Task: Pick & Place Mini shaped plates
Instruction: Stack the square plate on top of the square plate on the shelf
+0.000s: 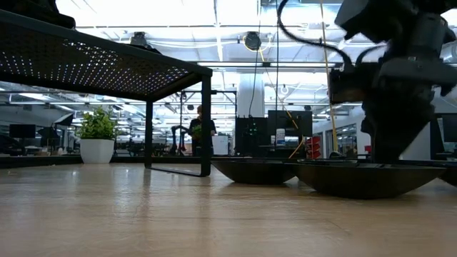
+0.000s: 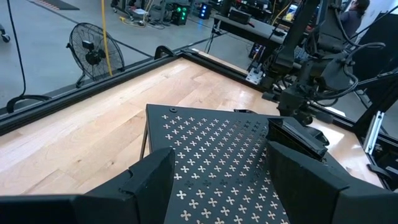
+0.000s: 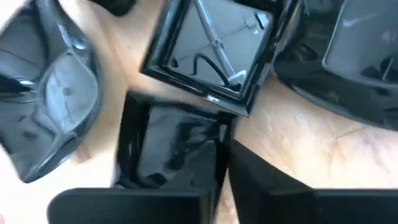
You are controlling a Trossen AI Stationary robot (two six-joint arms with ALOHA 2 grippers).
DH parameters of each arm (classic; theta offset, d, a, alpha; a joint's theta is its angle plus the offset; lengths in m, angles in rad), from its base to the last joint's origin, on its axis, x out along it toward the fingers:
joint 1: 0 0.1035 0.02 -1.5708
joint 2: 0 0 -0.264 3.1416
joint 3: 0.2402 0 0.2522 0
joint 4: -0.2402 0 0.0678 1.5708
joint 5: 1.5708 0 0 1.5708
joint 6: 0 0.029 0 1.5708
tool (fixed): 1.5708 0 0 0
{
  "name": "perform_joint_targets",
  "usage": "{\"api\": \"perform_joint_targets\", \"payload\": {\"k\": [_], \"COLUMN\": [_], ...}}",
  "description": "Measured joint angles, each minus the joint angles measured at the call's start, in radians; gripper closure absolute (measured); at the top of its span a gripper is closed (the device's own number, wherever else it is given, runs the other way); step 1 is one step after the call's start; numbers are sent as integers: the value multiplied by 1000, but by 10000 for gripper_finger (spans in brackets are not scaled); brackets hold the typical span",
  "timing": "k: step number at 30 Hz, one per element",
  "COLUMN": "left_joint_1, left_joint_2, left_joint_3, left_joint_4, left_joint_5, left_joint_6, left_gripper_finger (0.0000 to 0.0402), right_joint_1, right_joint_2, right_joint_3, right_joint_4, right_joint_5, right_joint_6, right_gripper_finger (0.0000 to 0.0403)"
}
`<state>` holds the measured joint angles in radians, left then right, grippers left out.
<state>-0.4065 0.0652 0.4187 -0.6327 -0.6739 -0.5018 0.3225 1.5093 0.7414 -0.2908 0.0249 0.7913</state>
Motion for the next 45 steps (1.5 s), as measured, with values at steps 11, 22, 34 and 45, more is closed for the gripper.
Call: {"api": "perform_joint_targets", "payload": {"k": [11,22,34,45], "left_joint_1": [0,0,0,0], "left_joint_2": [0,0,0,0], "left_joint_3": [0,0,0,0], "left_joint_4": [0,0,0,0], "left_joint_5": [0,0,0,0], "left_joint_6": [0,0,0,0], "left_gripper_finger": [146,146,146,146], "right_joint_1": [8,-10,-232,-313], "right_joint_2": [-171,-201,-27,231], "right_joint_3": [0,2,376,569], "right_joint_4": [3,574,417,612], "right_joint_5": [51,108,-125,-186], "right_joint_6": [-80,-416,-722,-740], "right_gripper_finger": [401,402,402,403]}}
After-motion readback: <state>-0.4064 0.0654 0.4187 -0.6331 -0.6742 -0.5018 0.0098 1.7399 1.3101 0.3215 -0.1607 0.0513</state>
